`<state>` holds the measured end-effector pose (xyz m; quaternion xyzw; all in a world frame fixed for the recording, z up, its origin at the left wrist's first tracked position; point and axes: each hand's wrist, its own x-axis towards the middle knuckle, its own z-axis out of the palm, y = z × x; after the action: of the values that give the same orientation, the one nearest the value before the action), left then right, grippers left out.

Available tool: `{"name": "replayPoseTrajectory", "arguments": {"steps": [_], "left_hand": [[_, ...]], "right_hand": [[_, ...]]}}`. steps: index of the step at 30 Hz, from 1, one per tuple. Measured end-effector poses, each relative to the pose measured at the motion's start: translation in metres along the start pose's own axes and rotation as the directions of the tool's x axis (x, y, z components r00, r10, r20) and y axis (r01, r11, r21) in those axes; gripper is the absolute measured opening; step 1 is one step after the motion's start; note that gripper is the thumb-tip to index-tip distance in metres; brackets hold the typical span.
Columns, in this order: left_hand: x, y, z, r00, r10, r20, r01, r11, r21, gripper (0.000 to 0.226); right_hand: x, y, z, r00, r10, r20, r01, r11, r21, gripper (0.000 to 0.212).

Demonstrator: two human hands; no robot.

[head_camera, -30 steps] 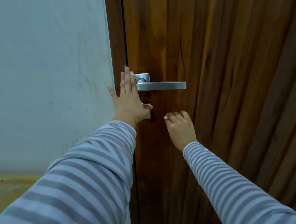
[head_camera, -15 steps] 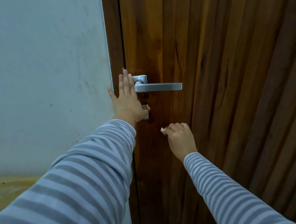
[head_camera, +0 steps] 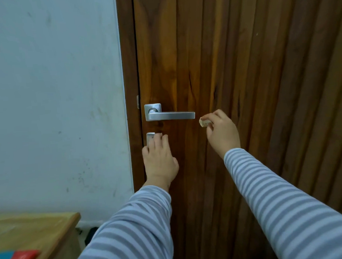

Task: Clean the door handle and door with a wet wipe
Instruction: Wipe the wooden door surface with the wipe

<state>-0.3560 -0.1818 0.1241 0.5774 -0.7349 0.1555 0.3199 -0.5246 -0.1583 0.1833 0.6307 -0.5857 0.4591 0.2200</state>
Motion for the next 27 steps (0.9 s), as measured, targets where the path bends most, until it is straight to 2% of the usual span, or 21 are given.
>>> {"name": "replayPoseTrajectory", "arguments": {"steps": [4, 8, 12, 17, 21, 27], "left_hand": [[0.017, 0.007, -0.004, 0.982, 0.144, 0.124, -0.147, 0.989, 0.016, 0.079], [0.042, 0.013, -0.014, 0.964, 0.193, 0.184, -0.212, 0.973, 0.091, 0.086], [0.063, 0.019, -0.021, 0.960, 0.180, 0.216, -0.222, 0.957, 0.187, 0.091], [0.069, 0.019, -0.013, 0.949, 0.144, 0.279, -0.205, 0.958, 0.202, 0.102], [0.070, 0.016, -0.007, 0.948, 0.156, 0.277, -0.214, 0.957, 0.193, 0.104], [0.069, 0.013, 0.000, 0.956, 0.171, 0.238, -0.214, 0.962, 0.171, 0.103]], "right_hand": [[0.028, -0.007, -0.011, 0.999, -0.001, -0.034, 0.002, 1.000, 0.017, 0.025], [0.063, -0.020, -0.016, 0.995, -0.051, -0.089, 0.049, 0.998, -0.028, 0.024], [0.105, -0.034, -0.019, 0.979, -0.134, -0.156, 0.116, 0.986, -0.121, 0.023], [0.133, -0.034, -0.011, 0.954, -0.277, -0.114, 0.224, 0.912, -0.343, 0.026], [0.133, -0.031, -0.003, 0.941, -0.324, -0.094, 0.281, 0.907, -0.313, 0.026], [0.129, -0.022, 0.008, 0.934, -0.338, -0.117, 0.291, 0.908, -0.301, 0.018]]}}
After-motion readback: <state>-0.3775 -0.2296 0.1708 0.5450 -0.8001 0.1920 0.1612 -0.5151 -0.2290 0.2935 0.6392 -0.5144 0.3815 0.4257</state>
